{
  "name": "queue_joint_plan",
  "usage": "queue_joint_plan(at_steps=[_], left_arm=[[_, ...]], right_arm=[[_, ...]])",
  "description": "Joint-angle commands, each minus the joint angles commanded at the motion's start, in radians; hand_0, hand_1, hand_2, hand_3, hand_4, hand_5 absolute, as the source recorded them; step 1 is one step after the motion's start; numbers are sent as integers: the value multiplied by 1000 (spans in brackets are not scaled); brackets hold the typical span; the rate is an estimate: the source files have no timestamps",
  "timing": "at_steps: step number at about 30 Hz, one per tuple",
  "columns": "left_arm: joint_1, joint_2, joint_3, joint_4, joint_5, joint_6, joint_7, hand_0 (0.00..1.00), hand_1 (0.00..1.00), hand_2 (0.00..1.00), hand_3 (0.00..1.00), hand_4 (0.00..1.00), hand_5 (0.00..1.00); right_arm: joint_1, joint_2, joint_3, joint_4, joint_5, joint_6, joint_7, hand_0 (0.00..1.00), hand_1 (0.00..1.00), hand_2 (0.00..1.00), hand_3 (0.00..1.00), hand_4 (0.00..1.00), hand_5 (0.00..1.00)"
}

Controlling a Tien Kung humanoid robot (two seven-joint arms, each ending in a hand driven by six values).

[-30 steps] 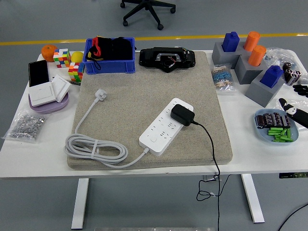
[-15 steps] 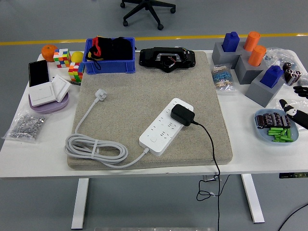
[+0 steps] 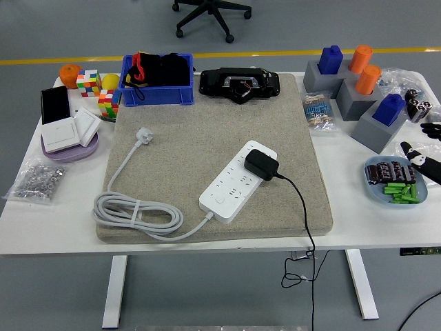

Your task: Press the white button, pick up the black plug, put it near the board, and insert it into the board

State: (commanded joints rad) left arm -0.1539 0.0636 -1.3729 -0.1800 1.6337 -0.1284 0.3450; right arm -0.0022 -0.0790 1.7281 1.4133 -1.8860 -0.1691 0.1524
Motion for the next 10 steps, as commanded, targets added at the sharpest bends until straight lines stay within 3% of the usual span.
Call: queue_joint_plan(at_steps=[10], left_arm=[[-4,4,2,0,4,-2,0,685,677,657,685,563,198]], right_arm=[[1,-2,-6,-1,-1,1,-1,748,675,647,642,877,339]])
